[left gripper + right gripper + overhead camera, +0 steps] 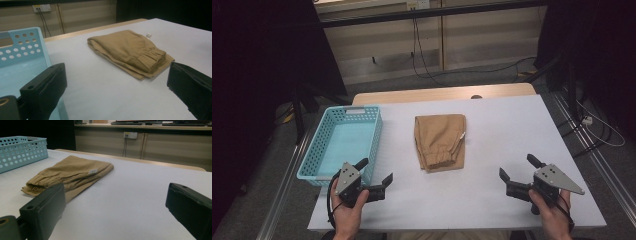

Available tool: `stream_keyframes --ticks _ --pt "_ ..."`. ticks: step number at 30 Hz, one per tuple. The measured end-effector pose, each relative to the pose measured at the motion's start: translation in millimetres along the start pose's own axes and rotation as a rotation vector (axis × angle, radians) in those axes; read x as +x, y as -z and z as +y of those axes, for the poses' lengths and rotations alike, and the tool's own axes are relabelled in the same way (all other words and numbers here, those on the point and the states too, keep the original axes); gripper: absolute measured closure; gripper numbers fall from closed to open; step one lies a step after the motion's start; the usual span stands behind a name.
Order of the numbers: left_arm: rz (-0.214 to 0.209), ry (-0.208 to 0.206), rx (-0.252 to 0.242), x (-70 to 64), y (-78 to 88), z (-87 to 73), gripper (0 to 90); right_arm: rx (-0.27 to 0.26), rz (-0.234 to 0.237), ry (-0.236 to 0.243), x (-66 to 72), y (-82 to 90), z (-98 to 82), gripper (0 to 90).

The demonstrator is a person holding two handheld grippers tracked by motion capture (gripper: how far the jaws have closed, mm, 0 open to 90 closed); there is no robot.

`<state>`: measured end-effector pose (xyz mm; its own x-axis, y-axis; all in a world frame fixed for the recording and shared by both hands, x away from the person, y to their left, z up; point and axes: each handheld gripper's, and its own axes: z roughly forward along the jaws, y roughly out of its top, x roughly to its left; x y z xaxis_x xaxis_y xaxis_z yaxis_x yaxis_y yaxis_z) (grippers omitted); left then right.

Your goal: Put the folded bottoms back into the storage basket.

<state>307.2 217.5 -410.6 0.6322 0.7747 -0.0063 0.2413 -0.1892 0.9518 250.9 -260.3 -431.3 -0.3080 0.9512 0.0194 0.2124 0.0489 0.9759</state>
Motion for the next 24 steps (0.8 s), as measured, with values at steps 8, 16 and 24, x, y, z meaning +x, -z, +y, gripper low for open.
stream_keyframes --ticks 8,16,24 --pt "-0.003 0.013 0.002 -2.1 -3.8 2.7 3.5 0.005 -0.003 -0.011 -0.8 1.0 -0.9 2.2" --pt "-0.040 0.008 0.031 -8.2 -16.1 8.6 3.7 0.010 -0.004 -0.015 -2.8 -1.8 -1.3 2.3" --pt "-0.081 -0.010 0.046 -10.6 -29.9 16.2 4.2 0.035 -0.001 -0.012 -2.2 -5.8 -2.1 2.2"
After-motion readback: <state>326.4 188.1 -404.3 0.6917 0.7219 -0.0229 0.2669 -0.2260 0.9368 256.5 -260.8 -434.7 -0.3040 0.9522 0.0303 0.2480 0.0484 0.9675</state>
